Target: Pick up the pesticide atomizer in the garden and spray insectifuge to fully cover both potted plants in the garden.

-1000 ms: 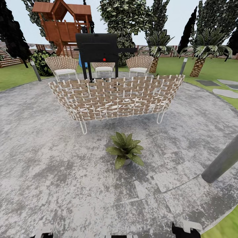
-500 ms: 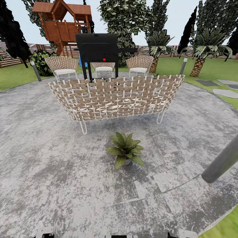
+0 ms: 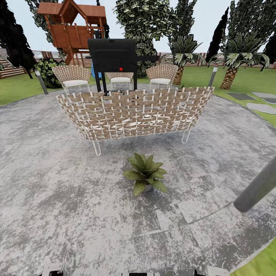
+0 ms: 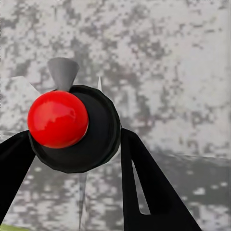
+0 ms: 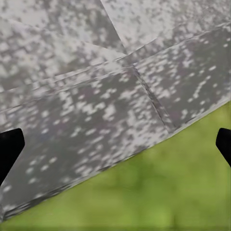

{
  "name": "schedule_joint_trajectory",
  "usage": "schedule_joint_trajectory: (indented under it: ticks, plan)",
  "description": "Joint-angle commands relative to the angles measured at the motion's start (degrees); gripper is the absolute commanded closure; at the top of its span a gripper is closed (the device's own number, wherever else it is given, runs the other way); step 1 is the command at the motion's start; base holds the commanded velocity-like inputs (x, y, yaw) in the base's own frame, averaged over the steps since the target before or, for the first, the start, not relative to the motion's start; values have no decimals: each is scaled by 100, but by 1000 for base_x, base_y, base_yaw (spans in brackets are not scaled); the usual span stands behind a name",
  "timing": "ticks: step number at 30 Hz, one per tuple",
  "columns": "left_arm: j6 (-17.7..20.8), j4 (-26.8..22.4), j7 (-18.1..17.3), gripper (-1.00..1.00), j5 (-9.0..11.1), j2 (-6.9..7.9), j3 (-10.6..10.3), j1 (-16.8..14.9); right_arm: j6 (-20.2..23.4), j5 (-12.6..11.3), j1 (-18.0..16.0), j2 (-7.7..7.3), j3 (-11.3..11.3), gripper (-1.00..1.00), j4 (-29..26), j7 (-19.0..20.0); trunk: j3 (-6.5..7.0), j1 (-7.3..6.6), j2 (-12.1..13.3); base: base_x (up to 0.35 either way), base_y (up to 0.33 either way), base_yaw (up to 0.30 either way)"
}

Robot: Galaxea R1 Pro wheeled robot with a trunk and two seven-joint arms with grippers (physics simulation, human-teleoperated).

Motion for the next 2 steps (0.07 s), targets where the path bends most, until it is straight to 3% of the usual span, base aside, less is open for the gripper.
schedule_joint_trajectory:
  ticks: [1,2]
  plan:
    - [-16,-1,-37,100,-33,-2,50,-5,-10,-38,-2,0,49,-100,0,-19,-4,-1,-2,0,0,0]
    - [-18,-1,-37,100,-33,-3,50,-5,-10,-38,-2,0,49,-100,0,-19,-4,-1,-2,0,0,0]
